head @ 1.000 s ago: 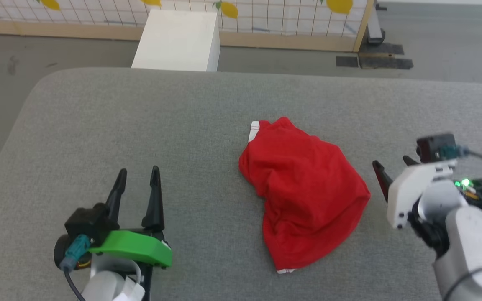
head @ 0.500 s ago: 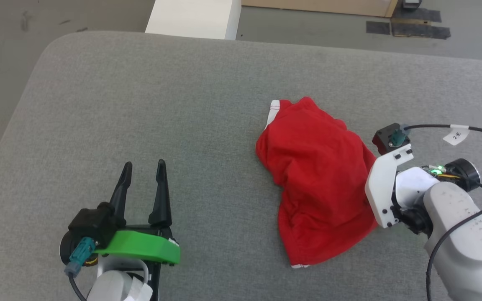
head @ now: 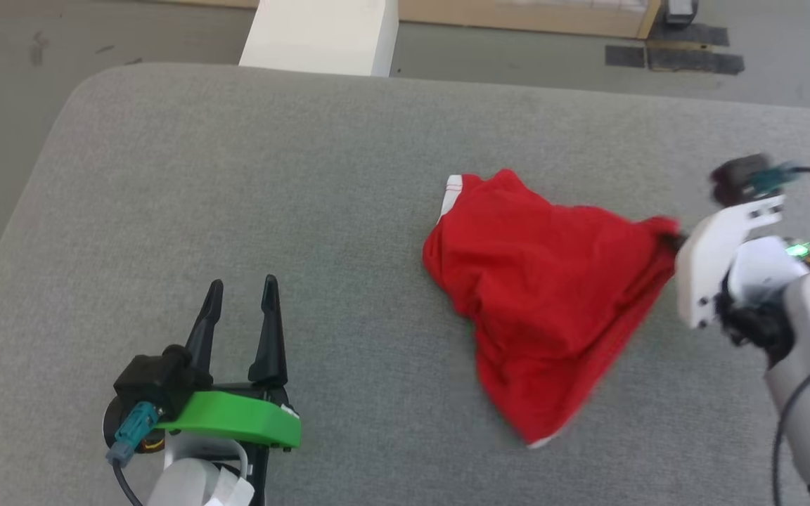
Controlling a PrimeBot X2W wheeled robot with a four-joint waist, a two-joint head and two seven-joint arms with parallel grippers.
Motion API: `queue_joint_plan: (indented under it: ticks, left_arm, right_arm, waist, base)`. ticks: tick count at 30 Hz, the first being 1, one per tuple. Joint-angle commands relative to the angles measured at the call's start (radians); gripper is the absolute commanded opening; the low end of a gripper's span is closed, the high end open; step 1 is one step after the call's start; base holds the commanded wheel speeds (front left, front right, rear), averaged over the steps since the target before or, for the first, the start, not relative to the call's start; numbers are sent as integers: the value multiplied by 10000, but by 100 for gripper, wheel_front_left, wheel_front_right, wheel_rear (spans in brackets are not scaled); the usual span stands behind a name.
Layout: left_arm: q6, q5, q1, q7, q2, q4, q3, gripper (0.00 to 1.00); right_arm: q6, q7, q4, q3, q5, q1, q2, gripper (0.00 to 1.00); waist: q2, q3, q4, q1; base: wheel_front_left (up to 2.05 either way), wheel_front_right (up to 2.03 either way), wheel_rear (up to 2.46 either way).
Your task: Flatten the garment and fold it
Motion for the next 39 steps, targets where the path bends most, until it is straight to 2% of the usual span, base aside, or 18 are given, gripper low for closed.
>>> queue_joint_plan:
  ticks: [1, 7, 11, 13, 17, 18, 19, 27, 31, 35, 39]
  left_arm:
    - [-83, 173, 165, -41, -51, 61, 41, 100]
    - [-209, 129, 295, -41, -92, 225, 35, 100]
    - [-282, 67, 319, -41, -107, 336, -11, 100]
    - [-336, 21, 297, -41, -113, 416, -71, 100]
    - [-376, -38, 199, -41, -122, 562, -173, 100]
    - [-382, -44, 177, -41, -123, 592, -186, 100]
    - [-392, -56, 170, -41, -124, 631, -201, 100]
    - [-489, -309, 237, -39, -130, 1017, -394, 100]
    - [-571, -871, 84, 257, -133, 1095, -837, 100]
    - [-663, -1672, -528, 1092, -135, 968, -1916, 100]
    - [-798, -2544, -1684, 2630, -135, 985, -3526, 100]
  right_arm:
    - [-15, -259, -238, -427, -89, -119, 3, 0]
    - [-15, -400, -1606, -2637, -728, 1417, 244, 0]
    - [-15, 162, -2401, -3760, -892, 3194, 1091, 0]
    - [-15, 369, -2655, -4100, -949, 3946, 1572, 0]
    - [-15, 341, -2918, -4543, -943, 4763, 2141, 0]
    - [-15, 263, -2961, -4558, -945, 4849, 2199, 25]
    - [-15, 119, -3034, -4598, -878, 4911, 2258, 100]
    - [-15, -1366, -4150, -5255, 313, 5124, 2400, 100]
    - [-15, -1862, -4745, -5601, 633, 5389, 2404, 100]
    - [-15, -1927, -5102, -5832, 572, 5512, 2405, 100]
    - [-15, -1812, -5165, -5879, 396, 5496, 2406, 100]
  waist:
    - [0, -324, -283, 0]
    - [0, -743, -567, 0]
    - [0, -782, -690, 0]
    - [0, -778, -713, 0]
    - [0, -734, -720, 0]
    - [0, -738, -714, 0]
    - [0, -749, -715, 0]
    - [0, -1006, -820, 0]
    - [0, -1127, -970, 0]
    - [0, -1158, -1175, 0]
    - [0, -1043, -1424, 0]
  base:
    - [0, 0, 0]
    - [0, 0, 0]
    - [0, 0, 0]
    - [0, 0, 0]
    - [0, 0, 0]
    - [0, 0, 0]
    - [0, 0, 0]
    - [0, 0, 0]
    - [0, 0, 0]
    - [0, 0, 0]
    - [0, 0, 0]
